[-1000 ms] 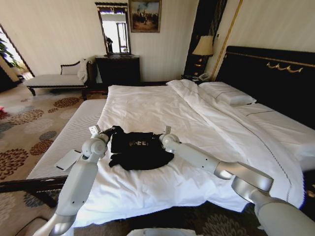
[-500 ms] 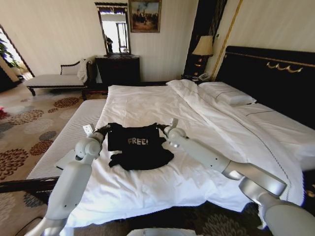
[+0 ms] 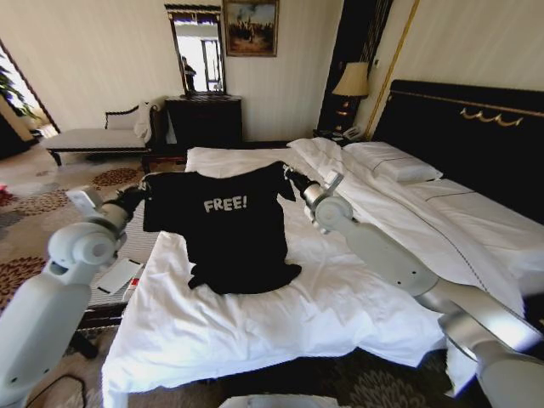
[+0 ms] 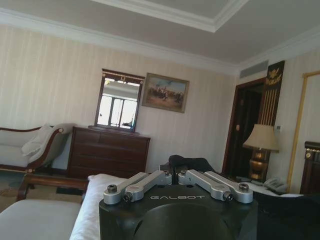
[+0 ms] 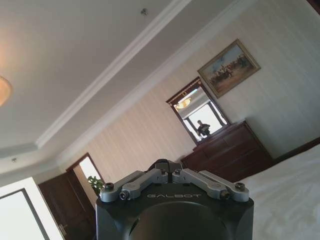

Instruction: Fold the clothes on the bed.

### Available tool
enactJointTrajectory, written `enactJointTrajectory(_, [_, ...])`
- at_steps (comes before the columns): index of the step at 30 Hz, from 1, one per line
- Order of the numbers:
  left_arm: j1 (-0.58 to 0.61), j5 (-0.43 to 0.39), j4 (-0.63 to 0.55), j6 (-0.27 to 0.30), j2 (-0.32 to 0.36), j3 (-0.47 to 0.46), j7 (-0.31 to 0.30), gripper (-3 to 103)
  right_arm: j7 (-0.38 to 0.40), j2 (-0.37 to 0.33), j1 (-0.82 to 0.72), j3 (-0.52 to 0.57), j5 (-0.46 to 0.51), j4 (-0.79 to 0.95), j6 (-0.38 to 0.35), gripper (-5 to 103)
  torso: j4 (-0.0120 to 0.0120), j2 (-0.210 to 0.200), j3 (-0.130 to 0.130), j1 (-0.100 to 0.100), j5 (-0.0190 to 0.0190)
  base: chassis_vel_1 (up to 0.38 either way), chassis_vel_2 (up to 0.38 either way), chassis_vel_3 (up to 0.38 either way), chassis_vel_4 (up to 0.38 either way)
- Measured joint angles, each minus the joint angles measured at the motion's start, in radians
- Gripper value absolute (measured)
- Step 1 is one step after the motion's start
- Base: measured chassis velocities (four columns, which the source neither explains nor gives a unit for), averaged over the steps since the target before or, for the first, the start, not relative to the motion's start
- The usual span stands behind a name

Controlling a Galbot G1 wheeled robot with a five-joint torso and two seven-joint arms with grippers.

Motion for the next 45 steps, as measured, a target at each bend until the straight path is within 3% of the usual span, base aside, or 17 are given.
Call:
enactJointTrajectory(6, [-0.012, -0.09, -0.057, -0.035, 0.024, -0.041, 0.002, 0, -0.076, -0.069, -0.046, 0.098, 0.058, 0.099, 0.056, 0, -0.0001, 0.0, 0.0, 0.0, 0.0002, 0.0, 0.0, 0.0, 0.0])
enactJointTrajectory(16, [0.034, -0.22, -0.145, -0.083, 0.064, -0.193, 0.007, 0, -0.195, -0.27, -0.241, 0.413, 0.241, 0.294, 0.084, 0, 0.0004, 0.0, 0.0, 0.0, 0.0003, 0.0, 0.0, 0.0, 0.0])
enactJointTrajectory(19, [0.037, -0.249, -0.163, -0.103, 0.066, -0.214, 0.02, 0, -0.221, -0.338, -0.329, 0.521, 0.279, 0.369, 0.096, 0, -0.0015, 0.0, 0.0, 0.0, 0.0001, 0.0, 0.0, 0.0, 0.0])
enactJointTrajectory(20, [0.128, -0.291, -0.227, -0.123, 0.072, -0.321, 0.057, 0, -0.245, -0.396, -0.385, 0.597, 0.303, 0.441, 0.125, 0, 0.0003, 0.0, 0.0, 0.0, 0.0003, 0.0, 0.0, 0.0, 0.0])
enactJointTrajectory(29, [0.263, -0.406, -0.332, -0.135, 0.092, -0.553, 0.082, 0, -0.234, -0.472, -0.39, 0.683, 0.37, 0.553, 0.13, 0, 0.0002, 0.0, 0.0, 0.0, 0.0001, 0.0, 0.0, 0.0, 0.0])
enactJointTrajectory(33, [0.381, -0.483, -0.383, -0.132, 0.115, -0.713, 0.095, 0, -0.217, -0.563, -0.437, 0.785, 0.421, 0.627, 0.129, 0, 0.0002, 0.0, 0.0, 0.0, 0.0001, 0.0, 0.0, 0.0, 0.0])
enactJointTrajectory(35, [0.403, -0.499, -0.395, -0.131, 0.119, -0.741, 0.096, 0, -0.208, -0.581, -0.467, 0.825, 0.436, 0.651, 0.127, 0, 0.0001, 0.0, 0.0, 0.0, -0.0001, 0.0, 0.0, 0.0, 0.0])
enactJointTrajectory(37, [0.428, -0.526, -0.418, -0.128, 0.13, -0.779, 0.095, 0, -0.19, -0.62, -0.562, 0.939, 0.459, 0.702, 0.123, 0, 0.0003, 0.0, 0.0, 0.0, 0.0001, 0.0, 0.0, 0.0, 0.0])
enactJointTrajectory(39, [0.433, -0.56, -0.436, -0.126, 0.149, -0.811, 0.089, 0, -0.186, -0.656, -0.736, 1.146, 0.481, 0.765, 0.115, 0, -0.0007, 0.0, 0.0, 0.0, -0.0001, 0.0, 0.0, 0.0, 0.0])
enactJointTrajectory(40, [0.433, -0.56, -0.436, -0.126, 0.149, -0.811, 0.089, 0, -0.186, -0.656, -0.736, 1.146, 0.481, 0.765, 0.115, 0, -0.0007, 0.0, 0.0, 0.0, -0.0001, 0.0, 0.0, 0.0, 0.0])
enactJointTrajectory(42, [0.433, -0.6, -0.444, -0.123, 0.172, -0.845, 0.076, 0, -0.179, -0.675, -0.907, 1.338, 0.506, 0.786, 0.111, 0, -0.0005, 0.0, 0.0, 0.0, 0.0002, 0.0, 0.0, 0.0, 0.0])
enactJointTrajectory(43, [0.436, -0.614, -0.445, -0.121, 0.181, -0.859, 0.071, 0, -0.174, -0.678, -0.976, 1.41, 0.512, 0.787, 0.111, 0, -0.0001, 0.0, 0.0, 0.0, 0.0003, 0.0, 0.0, 0.0, 0.0])
enactJointTrajectory(44, [0.436, -0.614, -0.445, -0.121, 0.181, -0.859, 0.071, 0, -0.174, -0.678, -0.976, 1.41, 0.512, 0.787, 0.111, 0, -0.0001, 0.0, 0.0, 0.0, 0.0003, 0.0, 0.0, 0.0, 0.0])
enactJointTrajectory(45, [0.439, -0.623, -0.445, -0.119, 0.189, -0.867, 0.067, 0, -0.172, -0.68, -1.063, 1.51, 0.515, 0.788, 0.11, 0, 0.0005, 0.0, 0.0, 0.0, 0.0003, 0.0, 0.0, 0.0, 0.0])
